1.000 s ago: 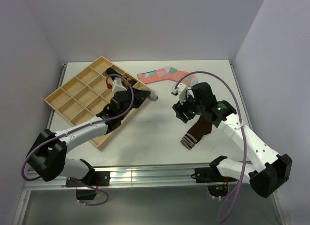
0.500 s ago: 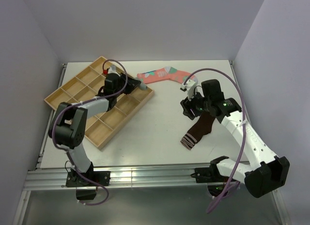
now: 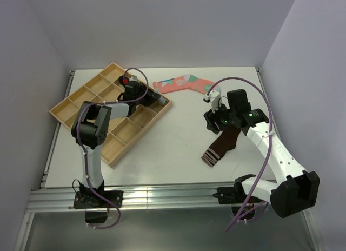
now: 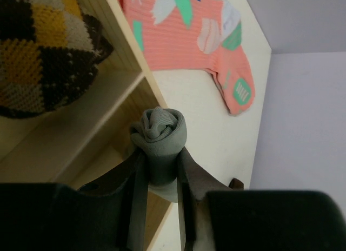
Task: Roll the socks
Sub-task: Place the sock in the storage box.
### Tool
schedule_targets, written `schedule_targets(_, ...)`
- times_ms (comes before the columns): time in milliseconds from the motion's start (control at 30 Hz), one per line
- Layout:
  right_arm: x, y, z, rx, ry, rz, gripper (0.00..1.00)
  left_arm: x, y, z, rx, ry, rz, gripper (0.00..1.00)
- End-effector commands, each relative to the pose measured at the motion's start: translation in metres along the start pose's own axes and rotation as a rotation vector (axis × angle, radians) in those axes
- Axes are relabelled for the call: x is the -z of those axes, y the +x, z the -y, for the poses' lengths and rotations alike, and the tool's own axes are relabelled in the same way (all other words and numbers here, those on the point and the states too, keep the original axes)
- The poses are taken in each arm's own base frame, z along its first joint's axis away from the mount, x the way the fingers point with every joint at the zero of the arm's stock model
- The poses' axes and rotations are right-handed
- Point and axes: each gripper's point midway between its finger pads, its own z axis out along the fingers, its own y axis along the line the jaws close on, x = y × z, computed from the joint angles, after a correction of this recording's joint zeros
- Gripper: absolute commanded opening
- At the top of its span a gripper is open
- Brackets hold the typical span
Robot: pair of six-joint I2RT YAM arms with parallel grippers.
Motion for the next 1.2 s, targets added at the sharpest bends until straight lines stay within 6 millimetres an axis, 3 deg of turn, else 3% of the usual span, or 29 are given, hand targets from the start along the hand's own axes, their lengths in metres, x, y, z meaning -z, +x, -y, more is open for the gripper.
schedule_targets(0, -0.001, -0.003, 0.004, 0.015, -0.001, 0.023, 0.61, -0.006, -0.005, -0.007, -0.007, -0.055, -0.002, 0.00)
schedule_targets(433, -0.004, 0.004, 0.004, -0.001, -0.009, 0.001, 0.61, -0.013, 0.011, -0.062, 0.000, -0.355, -0.055, 0.00)
schedule_targets(533, -0.004, 0.007, 0.005, -0.002, -0.004, -0.009, 0.61, -0.010, 0.012, -0.070, 0.001, -0.409, -0.053, 0.11)
schedule_targets(633, -0.005, 0.011, 0.005, -0.001, -0.003, -0.020, 0.61, -0.009, 0.013, -0.076, 0.009, -0.443, -0.054, 0.15)
schedule_targets(933, -0.005, 0.015, 0.004, -0.004, -0.008, -0.039, 0.61, -0.002, 0.012, -0.065, -0.034, -0.455, -0.038, 0.46)
schedule_targets(1167, -0.006, 0.017, 0.006, -0.008, -0.007, -0.053, 0.61, 0.010, 0.007, -0.048, -0.059, -0.432, -0.024, 0.53)
